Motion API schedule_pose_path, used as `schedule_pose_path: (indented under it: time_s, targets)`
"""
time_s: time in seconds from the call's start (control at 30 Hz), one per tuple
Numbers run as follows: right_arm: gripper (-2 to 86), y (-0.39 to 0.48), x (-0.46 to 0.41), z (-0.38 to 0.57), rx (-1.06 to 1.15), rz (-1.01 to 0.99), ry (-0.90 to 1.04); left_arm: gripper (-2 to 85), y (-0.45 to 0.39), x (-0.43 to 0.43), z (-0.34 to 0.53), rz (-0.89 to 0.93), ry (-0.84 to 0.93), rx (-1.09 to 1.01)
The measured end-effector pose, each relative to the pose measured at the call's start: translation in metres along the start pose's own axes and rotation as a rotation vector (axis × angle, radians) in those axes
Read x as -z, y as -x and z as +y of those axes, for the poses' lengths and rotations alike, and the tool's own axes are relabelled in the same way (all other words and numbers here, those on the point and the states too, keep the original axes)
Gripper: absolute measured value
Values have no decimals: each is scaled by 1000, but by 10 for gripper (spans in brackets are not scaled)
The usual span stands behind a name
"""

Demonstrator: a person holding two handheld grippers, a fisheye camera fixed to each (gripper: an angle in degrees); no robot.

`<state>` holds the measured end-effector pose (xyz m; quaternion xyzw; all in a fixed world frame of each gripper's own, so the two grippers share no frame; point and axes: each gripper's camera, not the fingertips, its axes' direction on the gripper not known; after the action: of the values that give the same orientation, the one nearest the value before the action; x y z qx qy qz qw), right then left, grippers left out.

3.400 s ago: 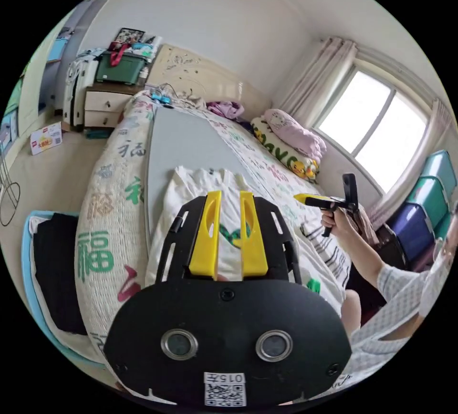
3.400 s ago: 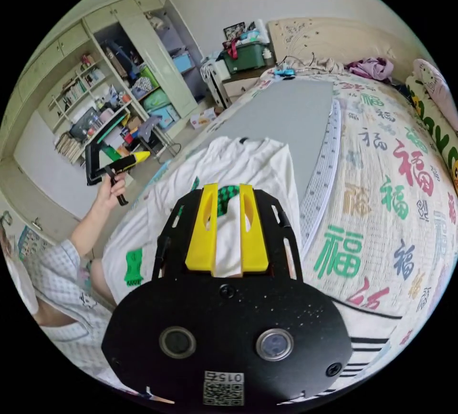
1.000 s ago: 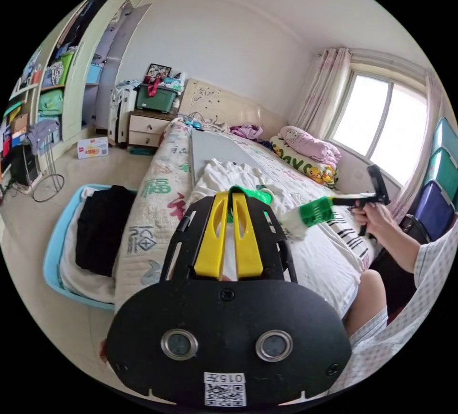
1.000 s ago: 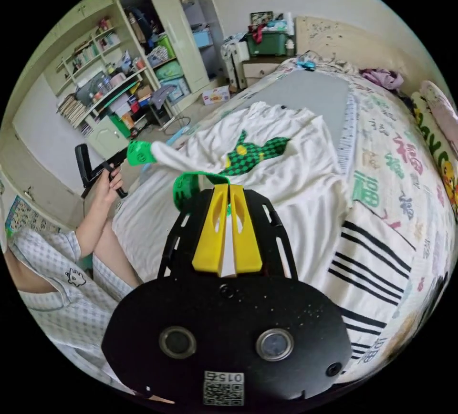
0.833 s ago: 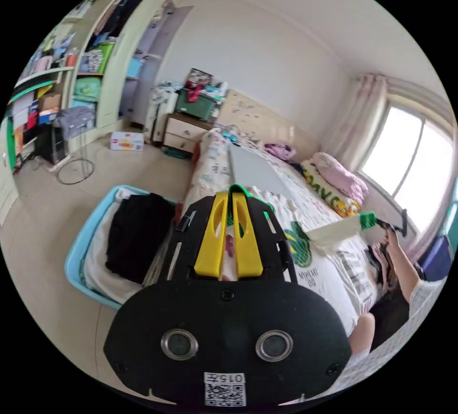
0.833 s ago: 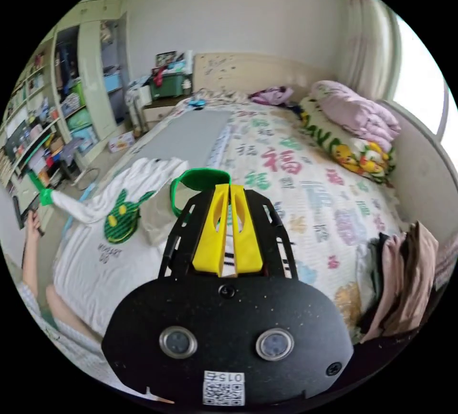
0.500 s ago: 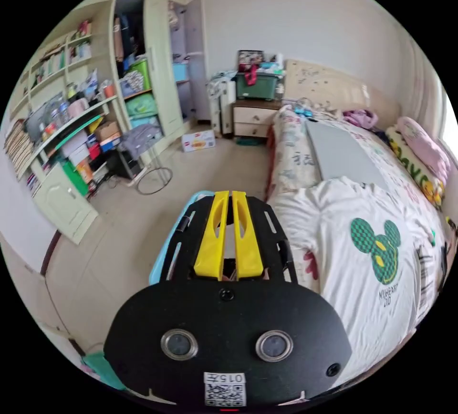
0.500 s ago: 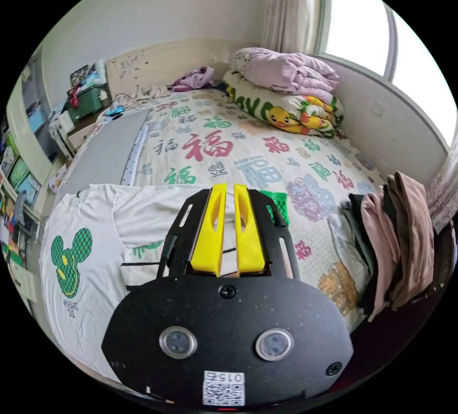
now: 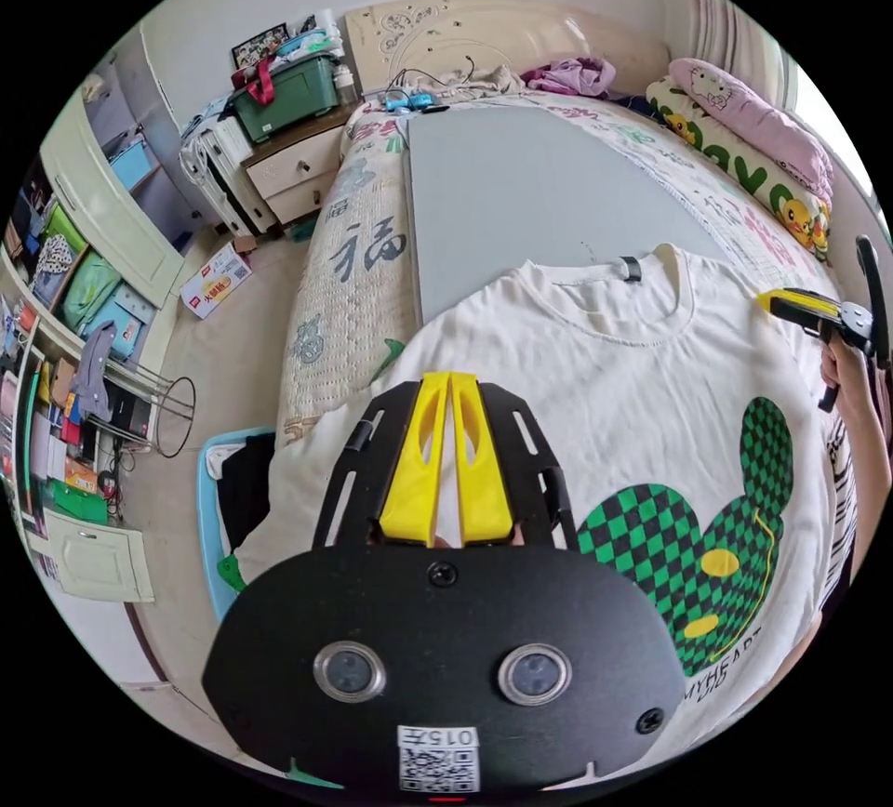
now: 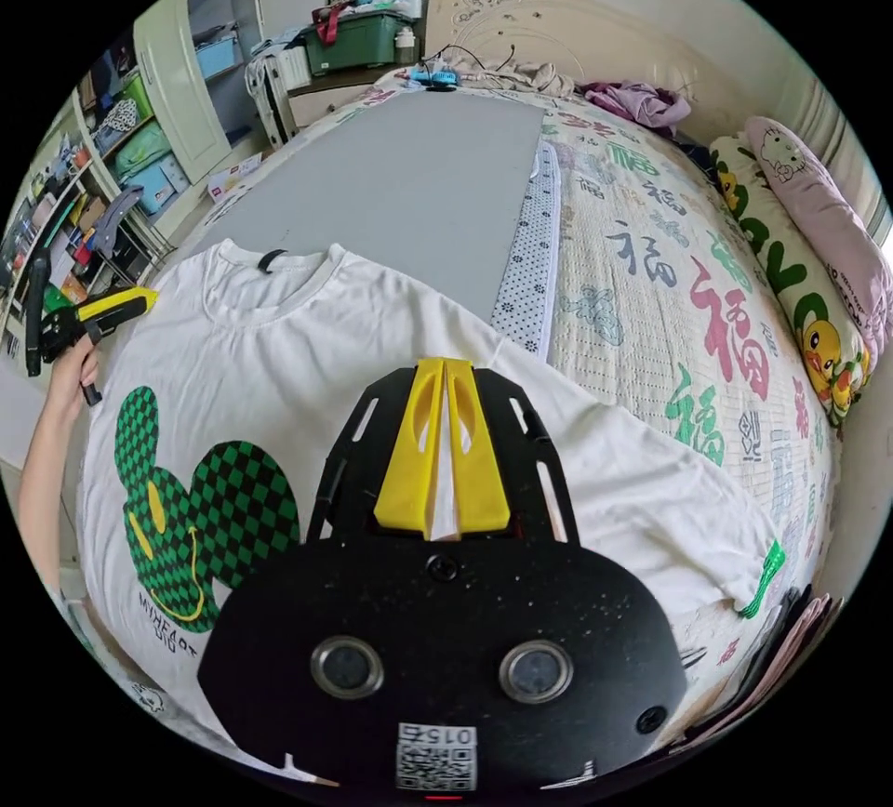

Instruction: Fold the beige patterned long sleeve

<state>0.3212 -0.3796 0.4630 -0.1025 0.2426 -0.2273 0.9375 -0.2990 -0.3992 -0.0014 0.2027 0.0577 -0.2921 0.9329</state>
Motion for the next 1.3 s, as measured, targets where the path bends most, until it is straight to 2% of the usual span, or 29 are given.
schedule_pose_path:
  time_s: [0.27,0.33,0.4,0.53,0.67,0.73,0.93,1.03,1.13,1.3]
  targets:
    - [-10,-15,12,-2,-24,109,5,-7,-1,11,-18,-76,-9,-19]
    - [-10,-35,39,16,-76,44,3,-7,10,26,-12,-52,-3,40]
    - [-10,-58,81,47,-106,-67,-84,-6,27,61,6,-11,-86,85]
    - [-8,-99,208,174,-2,-297,-248,-3,66,176,100,172,-298,87]
    - [-2,-115,305,324,68,-384,-268,4,94,285,250,337,-354,69]
    - [4,-124,341,426,37,-455,-259,15,103,315,316,377,-323,110]
    - [56,-139,346,590,-158,-452,-78,69,125,368,489,473,-167,367]
    - [69,-147,343,616,-209,-505,-52,83,128,383,533,495,-156,440]
    - [81,-151,336,626,-248,-436,-10,92,127,387,554,453,-108,472]
    - [86,-160,325,621,-267,-432,54,103,119,372,559,418,30,431]
